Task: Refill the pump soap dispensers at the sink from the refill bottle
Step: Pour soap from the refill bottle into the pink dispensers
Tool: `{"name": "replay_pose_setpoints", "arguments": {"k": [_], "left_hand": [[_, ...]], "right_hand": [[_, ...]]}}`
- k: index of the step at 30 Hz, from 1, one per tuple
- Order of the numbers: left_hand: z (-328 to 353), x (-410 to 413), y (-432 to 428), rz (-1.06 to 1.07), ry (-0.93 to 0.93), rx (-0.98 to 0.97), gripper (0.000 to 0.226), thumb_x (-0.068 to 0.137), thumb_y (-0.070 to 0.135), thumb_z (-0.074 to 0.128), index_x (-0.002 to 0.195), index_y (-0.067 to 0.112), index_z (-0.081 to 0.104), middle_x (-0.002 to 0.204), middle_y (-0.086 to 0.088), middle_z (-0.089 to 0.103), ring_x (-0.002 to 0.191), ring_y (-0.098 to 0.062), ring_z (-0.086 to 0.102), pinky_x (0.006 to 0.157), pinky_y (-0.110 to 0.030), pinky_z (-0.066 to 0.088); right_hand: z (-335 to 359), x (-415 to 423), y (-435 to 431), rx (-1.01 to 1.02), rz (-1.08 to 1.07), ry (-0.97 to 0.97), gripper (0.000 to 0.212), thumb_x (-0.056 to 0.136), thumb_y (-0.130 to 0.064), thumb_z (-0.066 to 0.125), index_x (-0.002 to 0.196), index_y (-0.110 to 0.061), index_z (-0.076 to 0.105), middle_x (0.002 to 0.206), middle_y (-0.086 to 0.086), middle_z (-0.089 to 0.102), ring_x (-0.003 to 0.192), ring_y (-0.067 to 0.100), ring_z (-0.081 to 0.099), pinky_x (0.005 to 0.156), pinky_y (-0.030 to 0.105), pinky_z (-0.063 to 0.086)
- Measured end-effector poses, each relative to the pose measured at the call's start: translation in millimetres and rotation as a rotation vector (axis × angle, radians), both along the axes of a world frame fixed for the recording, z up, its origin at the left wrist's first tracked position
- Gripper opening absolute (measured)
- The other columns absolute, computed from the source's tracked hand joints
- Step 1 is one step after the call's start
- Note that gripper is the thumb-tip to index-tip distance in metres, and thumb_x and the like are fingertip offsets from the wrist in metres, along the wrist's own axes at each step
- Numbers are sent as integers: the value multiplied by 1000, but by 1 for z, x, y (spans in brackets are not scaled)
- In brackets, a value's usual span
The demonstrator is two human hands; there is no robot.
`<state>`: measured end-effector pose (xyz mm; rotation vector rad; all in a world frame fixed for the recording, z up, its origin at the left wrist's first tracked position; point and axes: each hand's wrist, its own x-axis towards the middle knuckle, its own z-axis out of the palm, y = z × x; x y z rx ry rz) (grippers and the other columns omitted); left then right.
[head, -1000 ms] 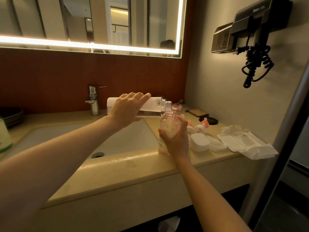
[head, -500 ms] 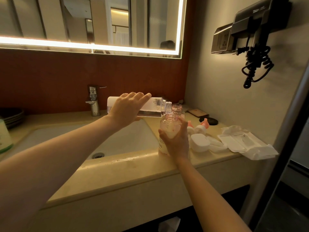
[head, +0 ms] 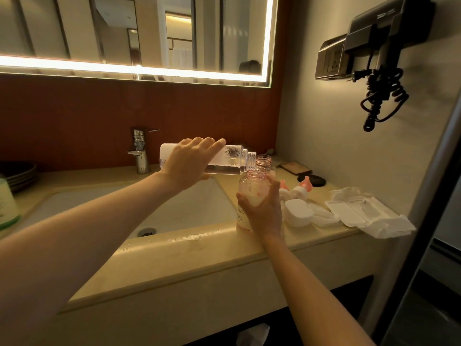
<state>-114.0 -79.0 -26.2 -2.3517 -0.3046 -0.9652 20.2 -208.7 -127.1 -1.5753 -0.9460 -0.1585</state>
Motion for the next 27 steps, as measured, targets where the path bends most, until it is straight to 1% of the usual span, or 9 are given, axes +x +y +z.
{"name": "replay_pose_setpoints", "arguments": {"k": [5, 9, 13, 16, 22, 27], "left_hand": [[0, -1, 0, -7, -6, -4, 87, 46, 21, 93, 120, 4, 52, 101, -16, 67, 84, -34, 67, 68, -44, 56], [0, -1, 0, -3, 0, 0, 86, 46, 20, 92, 121, 4, 52, 102, -16, 66, 84, -34, 67, 68, -45, 56], [0, -1, 1, 2, 5, 6, 87, 46, 19, 93, 121, 5, 51, 102, -16, 66, 85, -34, 67, 69, -45, 56], [0, -1, 1, 3, 5, 3, 87, 46, 18, 92, 121, 5, 50, 103, -16, 66, 85, -34, 67, 70, -45, 56], [-1, 0, 2, 3, 6, -1, 85, 49, 18, 91, 122, 6, 50, 105, -15, 65, 87, -34, 66, 71, -45, 56], [0, -1, 1, -9, 4, 8, 87, 48, 18, 92, 122, 7, 47, 104, -15, 65, 87, -34, 66, 70, -46, 56]], "right_hand": [[0, -1, -1, -6, 0, 11, 77, 74, -39, 72, 133, -22, 26, 137, 2, 41, 122, 21, 43, 87, 30, 40], [0, -1, -1, 3, 1, 7, 76, 74, -39, 72, 133, -22, 27, 137, 2, 41, 121, 21, 44, 88, 33, 43], [0, -1, -1, 16, 5, -1, 75, 75, -37, 72, 132, -21, 27, 136, 3, 42, 120, 20, 43, 86, 32, 43], [0, -1, -2, 14, 3, -11, 75, 75, -38, 72, 132, -22, 27, 136, 3, 41, 121, 20, 43, 88, 35, 45], [0, -2, -2, 19, -1, 0, 75, 75, -37, 72, 132, -21, 28, 136, 3, 42, 120, 20, 44, 85, 31, 43], [1, -2, -2, 17, 7, 0, 75, 75, -36, 72, 133, -18, 28, 137, 4, 41, 120, 20, 43, 84, 28, 42]]}}
